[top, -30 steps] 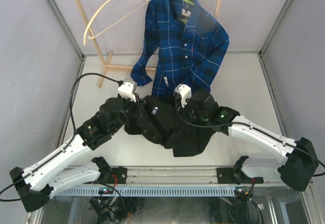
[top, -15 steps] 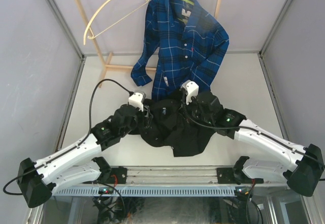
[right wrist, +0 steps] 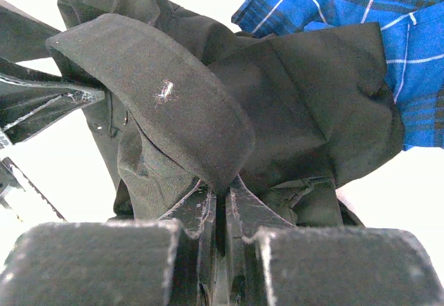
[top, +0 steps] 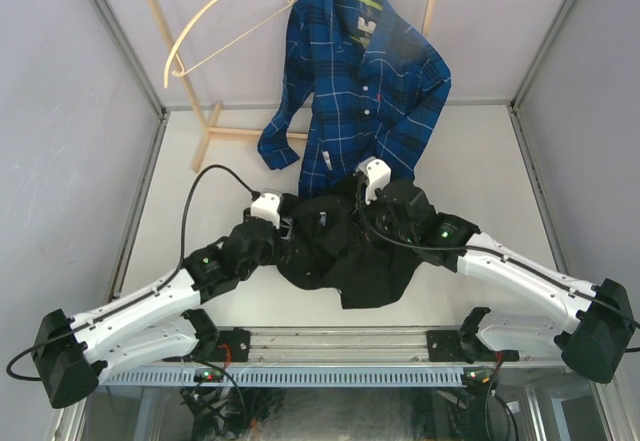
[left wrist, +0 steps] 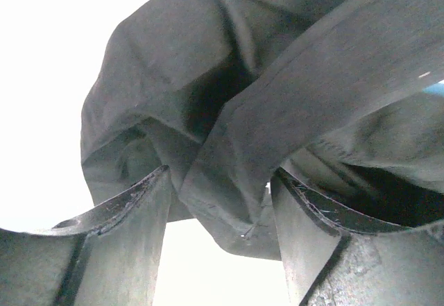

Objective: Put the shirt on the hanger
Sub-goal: Adjust the shirt at the center of the board.

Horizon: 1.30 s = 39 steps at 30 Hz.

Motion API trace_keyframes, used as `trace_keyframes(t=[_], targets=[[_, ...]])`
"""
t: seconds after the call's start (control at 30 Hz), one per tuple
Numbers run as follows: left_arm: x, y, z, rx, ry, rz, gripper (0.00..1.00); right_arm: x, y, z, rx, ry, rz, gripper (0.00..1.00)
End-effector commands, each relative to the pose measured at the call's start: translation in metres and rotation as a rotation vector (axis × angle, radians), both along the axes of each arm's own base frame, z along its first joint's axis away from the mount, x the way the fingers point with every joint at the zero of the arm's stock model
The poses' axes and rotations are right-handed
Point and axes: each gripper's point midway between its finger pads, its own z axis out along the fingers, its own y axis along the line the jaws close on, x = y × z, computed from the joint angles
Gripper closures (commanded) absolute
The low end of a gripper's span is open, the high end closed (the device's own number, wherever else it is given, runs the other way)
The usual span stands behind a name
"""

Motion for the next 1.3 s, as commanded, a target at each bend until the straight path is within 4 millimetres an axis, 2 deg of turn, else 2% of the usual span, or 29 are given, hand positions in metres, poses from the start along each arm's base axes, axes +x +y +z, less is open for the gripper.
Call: trace_keyframes(t=[0.0, 0.07, 0.17, 0.27, 0.43, 0.57, 0.67, 0.73, 0.87, 0.93, 1.1, 1.27], targets=[[0.007, 0.004, 0.0, -0.027, -0.046, 0.055, 0.38, 0.008, 0.005, 0.019, 0.069, -0.036, -0.024, 1.0], [0.008, 0.002, -0.001, -0.046, -0.051, 0.055, 0.41, 0.007, 0.006, 0.019, 0.069, -0.033, -0.022, 1.0], [0.01, -0.002, 0.004, -0.066, -0.058, 0.058, 0.54, 0.006, 0.006, 0.019, 0.07, -0.032, -0.02, 1.0], [0.01, -0.006, 0.021, -0.107, -0.08, 0.049, 0.62, 0.007, 0.002, 0.019, 0.066, -0.036, -0.037, 1.0], [0.008, -0.014, 0.058, -0.176, -0.13, -0.003, 0.63, 0.008, 0.002, 0.02, 0.067, -0.038, -0.043, 1.0], [0.008, -0.013, 0.07, -0.171, -0.151, -0.014, 0.82, 0.007, 0.003, 0.019, 0.069, -0.034, -0.04, 1.0], [0.008, -0.012, 0.076, -0.172, -0.161, -0.018, 0.87, 0.007, 0.002, 0.019, 0.068, -0.035, -0.043, 1.0], [0.008, -0.013, 0.074, -0.166, -0.157, -0.021, 0.83, 0.008, 0.001, 0.019, 0.067, -0.037, -0.049, 1.0], [0.008, -0.018, 0.057, -0.151, -0.118, -0.032, 0.62, 0.008, 0.001, 0.018, 0.067, -0.035, -0.05, 1.0], [0.006, -0.022, 0.047, -0.162, -0.096, -0.039, 0.55, 0.007, 0.001, 0.016, 0.067, -0.031, -0.048, 1.0], [0.008, -0.015, 0.017, -0.125, -0.065, 0.014, 0.55, 0.007, 0.002, 0.015, 0.07, -0.026, -0.044, 1.0], [0.007, -0.008, -0.004, -0.094, -0.047, 0.039, 0.57, 0.006, 0.003, 0.015, 0.075, -0.025, -0.035, 1.0]])
